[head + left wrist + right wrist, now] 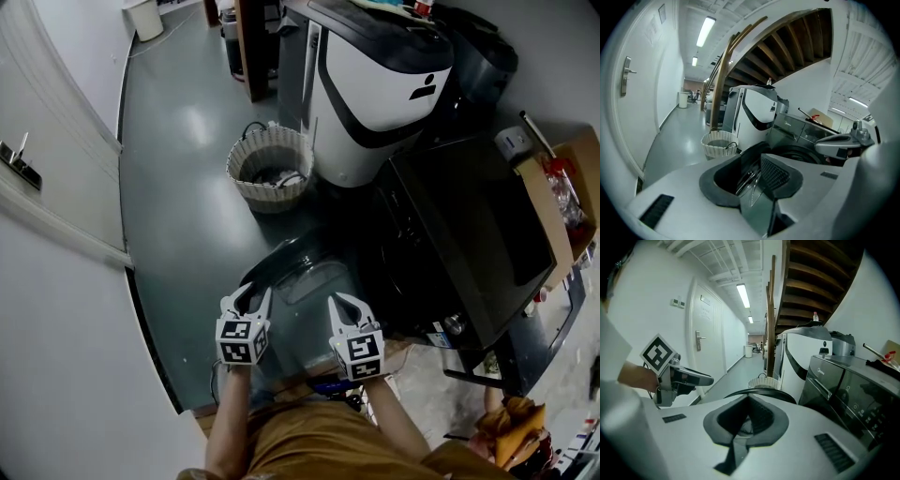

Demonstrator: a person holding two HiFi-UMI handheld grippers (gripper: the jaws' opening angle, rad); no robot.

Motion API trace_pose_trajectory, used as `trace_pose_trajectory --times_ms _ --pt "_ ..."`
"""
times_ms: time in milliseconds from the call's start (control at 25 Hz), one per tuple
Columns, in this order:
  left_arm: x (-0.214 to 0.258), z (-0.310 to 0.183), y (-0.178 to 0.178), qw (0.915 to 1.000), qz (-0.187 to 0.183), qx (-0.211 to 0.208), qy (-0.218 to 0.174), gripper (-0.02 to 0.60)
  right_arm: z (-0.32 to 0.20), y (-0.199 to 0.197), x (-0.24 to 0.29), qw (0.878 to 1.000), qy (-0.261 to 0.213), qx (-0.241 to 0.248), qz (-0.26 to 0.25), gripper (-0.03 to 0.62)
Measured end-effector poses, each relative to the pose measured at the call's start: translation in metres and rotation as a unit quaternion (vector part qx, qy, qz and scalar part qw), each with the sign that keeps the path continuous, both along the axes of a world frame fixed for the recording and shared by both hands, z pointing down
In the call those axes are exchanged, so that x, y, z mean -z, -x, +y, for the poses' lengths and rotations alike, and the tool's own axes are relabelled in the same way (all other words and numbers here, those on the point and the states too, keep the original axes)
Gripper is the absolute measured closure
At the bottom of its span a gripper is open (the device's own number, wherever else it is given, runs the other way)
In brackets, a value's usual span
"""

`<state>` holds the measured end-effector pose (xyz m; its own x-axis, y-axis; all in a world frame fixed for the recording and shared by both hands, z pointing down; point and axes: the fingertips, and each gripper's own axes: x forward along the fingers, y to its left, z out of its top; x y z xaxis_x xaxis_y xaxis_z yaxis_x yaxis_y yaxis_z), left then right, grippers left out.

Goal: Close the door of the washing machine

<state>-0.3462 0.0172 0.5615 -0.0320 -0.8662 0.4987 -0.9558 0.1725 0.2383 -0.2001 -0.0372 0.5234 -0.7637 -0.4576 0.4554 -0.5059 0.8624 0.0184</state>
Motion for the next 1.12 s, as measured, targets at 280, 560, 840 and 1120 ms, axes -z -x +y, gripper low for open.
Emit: trace_pose_trajectory --times_ms 280,560,840,1120 --pt "-0.033 -0.030 0.026 0.9991 0.003 -0.032 0.027 0.400 -0.016 0.019 -0.023 1.000 0.013 -0.012 0.026 0.580" --pt "-0.071 -0.052 0.046 0.9961 0.010 -0.066 0.058 0.379 -0.026 0.028 -0.047 0.998 0.032 -0.031 0.049 0.580" --pt "-0.103 -0.067 0.050 0.9911 0.021 -0.102 0.083 0.360 -0.028 0.029 -0.072 0.995 0.052 -0.044 0.070 0.580" --pt "-0.119 -0.077 0.047 0.9875 0.007 -0.127 0.094 0.359 -0.025 0.016 -0.087 0.992 0.069 -0.066 0.083 0.582"
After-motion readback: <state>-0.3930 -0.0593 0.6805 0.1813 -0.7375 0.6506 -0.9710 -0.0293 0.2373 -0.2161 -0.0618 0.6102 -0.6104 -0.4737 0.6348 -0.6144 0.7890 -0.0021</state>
